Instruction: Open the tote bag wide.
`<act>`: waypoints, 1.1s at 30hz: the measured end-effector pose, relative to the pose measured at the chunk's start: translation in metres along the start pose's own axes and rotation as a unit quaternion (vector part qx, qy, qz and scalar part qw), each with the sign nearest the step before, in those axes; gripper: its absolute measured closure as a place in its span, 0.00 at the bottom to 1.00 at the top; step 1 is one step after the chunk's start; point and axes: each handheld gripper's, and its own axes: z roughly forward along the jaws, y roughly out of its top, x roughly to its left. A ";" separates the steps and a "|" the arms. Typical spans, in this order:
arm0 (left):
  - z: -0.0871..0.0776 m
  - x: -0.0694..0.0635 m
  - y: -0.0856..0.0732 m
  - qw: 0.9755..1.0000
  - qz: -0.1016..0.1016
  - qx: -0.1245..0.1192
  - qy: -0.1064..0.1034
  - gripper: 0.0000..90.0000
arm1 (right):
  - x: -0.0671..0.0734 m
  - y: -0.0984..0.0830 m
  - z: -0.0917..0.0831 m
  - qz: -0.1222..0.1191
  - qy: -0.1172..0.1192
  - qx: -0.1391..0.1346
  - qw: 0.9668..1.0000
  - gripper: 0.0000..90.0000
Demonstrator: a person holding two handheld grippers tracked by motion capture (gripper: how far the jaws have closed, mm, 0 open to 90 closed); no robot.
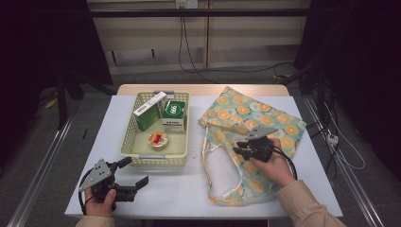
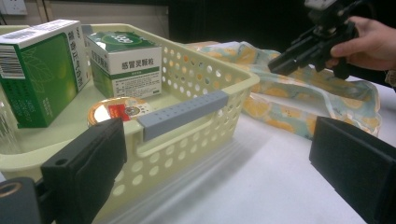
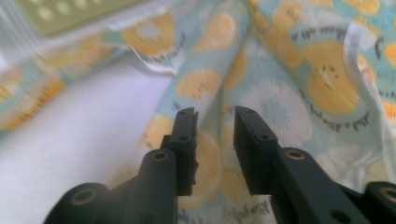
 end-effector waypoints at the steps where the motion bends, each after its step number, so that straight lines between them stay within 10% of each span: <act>1: 0.000 0.000 0.000 1.000 -0.001 -0.002 0.000 0.04 | -0.001 -0.003 0.003 0.000 -0.004 0.007 1.000 0.74; 9: 0.001 -0.001 0.000 1.000 -0.003 -0.001 -0.001 0.04 | -0.011 -0.020 0.016 0.030 -0.004 0.023 0.999 0.61; 17: 0.002 -0.001 0.000 1.000 -0.001 0.001 -0.003 0.04 | -0.017 -0.019 0.019 0.034 -0.024 0.017 0.999 0.99; 23: 0.001 0.000 -0.001 1.000 0.000 0.002 -0.002 0.04 | -0.020 -0.015 0.021 0.047 -0.023 0.024 0.998 1.00; 33: 0.002 0.000 -0.001 1.000 -0.001 0.001 -0.004 0.04 | 0.005 0.021 0.015 0.060 0.039 -0.028 0.997 1.00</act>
